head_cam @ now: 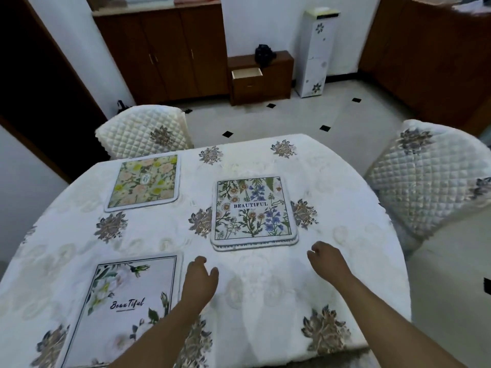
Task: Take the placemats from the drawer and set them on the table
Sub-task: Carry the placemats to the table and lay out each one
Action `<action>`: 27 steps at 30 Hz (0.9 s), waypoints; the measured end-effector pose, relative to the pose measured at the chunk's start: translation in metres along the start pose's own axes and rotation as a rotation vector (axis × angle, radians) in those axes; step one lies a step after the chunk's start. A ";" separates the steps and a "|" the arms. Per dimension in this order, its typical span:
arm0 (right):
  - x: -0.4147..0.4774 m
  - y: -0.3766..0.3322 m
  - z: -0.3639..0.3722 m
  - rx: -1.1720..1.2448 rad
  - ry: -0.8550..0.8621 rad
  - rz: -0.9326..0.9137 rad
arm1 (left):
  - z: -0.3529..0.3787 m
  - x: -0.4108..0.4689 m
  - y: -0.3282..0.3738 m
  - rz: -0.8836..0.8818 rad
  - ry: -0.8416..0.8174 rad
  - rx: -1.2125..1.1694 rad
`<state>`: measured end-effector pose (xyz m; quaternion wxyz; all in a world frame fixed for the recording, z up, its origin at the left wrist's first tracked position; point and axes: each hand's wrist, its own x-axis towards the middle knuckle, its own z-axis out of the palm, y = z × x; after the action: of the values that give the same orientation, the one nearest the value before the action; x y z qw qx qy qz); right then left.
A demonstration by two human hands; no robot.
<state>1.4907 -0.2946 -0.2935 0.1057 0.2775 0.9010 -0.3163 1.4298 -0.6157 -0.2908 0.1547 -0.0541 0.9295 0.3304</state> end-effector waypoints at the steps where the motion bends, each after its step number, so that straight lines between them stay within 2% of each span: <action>1: 0.013 0.003 -0.004 0.009 -0.008 0.003 | 0.010 0.004 0.009 -0.026 0.015 -0.013; 9: 0.089 -0.005 -0.001 0.045 -0.129 -0.012 | 0.035 0.065 0.049 -0.159 0.199 -0.128; 14: 0.120 -0.022 0.009 0.088 -0.155 -0.009 | 0.041 0.117 0.056 -0.207 0.244 -0.158; 21: 0.163 -0.041 0.017 0.173 -0.107 0.033 | 0.043 0.164 0.062 -0.205 0.193 -0.168; 27: 0.184 -0.054 0.022 0.313 -0.004 0.084 | 0.041 0.183 0.063 -0.225 0.227 -0.197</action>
<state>1.3089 -0.2631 -0.3502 0.0759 0.3274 0.8281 -0.4486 1.2547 -0.5407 -0.3430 0.0789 -0.2095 0.8922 0.3922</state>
